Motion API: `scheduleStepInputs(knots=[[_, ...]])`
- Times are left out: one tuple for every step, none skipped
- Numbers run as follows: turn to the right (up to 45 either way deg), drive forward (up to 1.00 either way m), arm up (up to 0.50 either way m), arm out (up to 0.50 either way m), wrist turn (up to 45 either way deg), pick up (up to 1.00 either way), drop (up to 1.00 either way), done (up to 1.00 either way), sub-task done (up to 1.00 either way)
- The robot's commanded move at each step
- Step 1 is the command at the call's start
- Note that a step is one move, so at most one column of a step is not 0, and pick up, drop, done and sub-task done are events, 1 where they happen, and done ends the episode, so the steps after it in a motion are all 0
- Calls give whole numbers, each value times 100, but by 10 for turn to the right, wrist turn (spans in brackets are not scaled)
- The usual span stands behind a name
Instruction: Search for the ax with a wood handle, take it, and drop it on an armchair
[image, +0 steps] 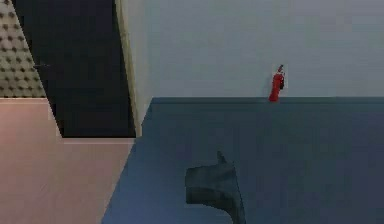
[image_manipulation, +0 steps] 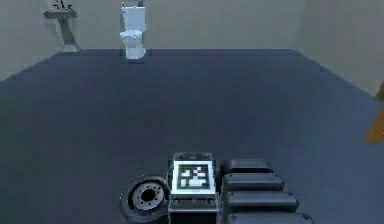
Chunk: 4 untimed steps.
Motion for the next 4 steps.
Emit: scheduleStepInputs(knots=[[0,55,0,0,0,0,0,0,0],[-360,0,0,0,0,0,0,0,0],[0,15,0,0,0,0,0,0,0],[-60,0,0,0,0,0,0,0,0]])
